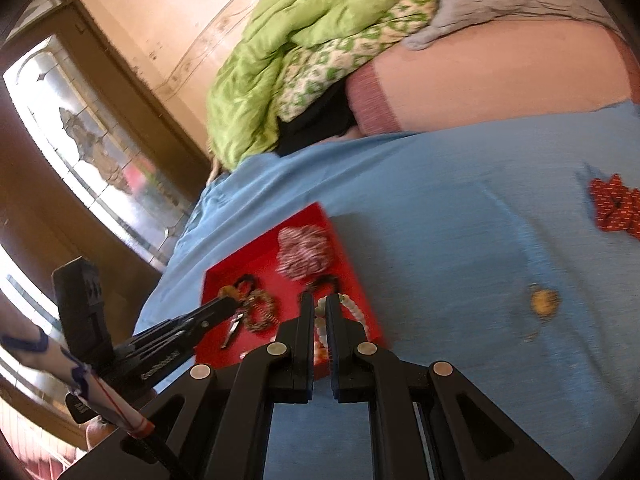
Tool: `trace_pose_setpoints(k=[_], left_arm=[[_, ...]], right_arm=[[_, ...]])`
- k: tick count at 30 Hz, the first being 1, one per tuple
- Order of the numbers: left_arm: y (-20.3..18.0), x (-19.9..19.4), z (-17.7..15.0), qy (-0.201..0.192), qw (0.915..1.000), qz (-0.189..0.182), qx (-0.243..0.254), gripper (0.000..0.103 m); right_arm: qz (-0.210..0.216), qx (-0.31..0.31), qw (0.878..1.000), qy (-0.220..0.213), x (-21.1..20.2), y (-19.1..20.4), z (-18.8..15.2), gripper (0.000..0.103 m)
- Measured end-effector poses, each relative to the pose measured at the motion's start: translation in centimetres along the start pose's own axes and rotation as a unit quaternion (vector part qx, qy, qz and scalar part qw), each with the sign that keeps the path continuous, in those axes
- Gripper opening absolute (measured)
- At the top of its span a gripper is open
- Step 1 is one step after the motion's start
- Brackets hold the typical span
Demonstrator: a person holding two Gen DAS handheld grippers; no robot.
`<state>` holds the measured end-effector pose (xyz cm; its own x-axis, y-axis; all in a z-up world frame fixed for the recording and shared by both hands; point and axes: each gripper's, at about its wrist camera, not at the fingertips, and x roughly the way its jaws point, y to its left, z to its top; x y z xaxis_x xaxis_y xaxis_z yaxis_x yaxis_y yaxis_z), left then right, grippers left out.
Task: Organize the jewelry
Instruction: 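Carry the pendant and white bead bracelet over the red tray with both tools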
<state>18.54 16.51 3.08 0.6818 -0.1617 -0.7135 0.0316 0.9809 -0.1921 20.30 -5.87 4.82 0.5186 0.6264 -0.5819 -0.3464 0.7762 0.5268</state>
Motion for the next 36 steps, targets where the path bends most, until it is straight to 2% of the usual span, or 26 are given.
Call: trace_pose_setpoints(k=[7,13,23,36], left_arm=[[2.4,-0.7,-1.0,0.014,0.9998,0.012,-0.011,0.009],[4.1,-0.5,-2.4,0.037,0.9987,0.031,-0.018,0.009],[5.0,0.6,-3.7,0.071,0.9963,0.045,-0.018,0.009],[4.7,1.3,-5.1,0.094,0.9938,0.059,-0.004,0.009]], right_arm=[[0.033,-0.023,0.999,0.031,3.5,4.2,-1.7,0.007],[0.059,-0.017,0.996,0.058,6.5,5.6,-3.1,0.007],[0.006,0.008,0.997,0.074,8.7,2.3,-3.1,0.007],[-0.021,-0.022,0.996,0.086,10.0,2.3,-4.0,0.007]])
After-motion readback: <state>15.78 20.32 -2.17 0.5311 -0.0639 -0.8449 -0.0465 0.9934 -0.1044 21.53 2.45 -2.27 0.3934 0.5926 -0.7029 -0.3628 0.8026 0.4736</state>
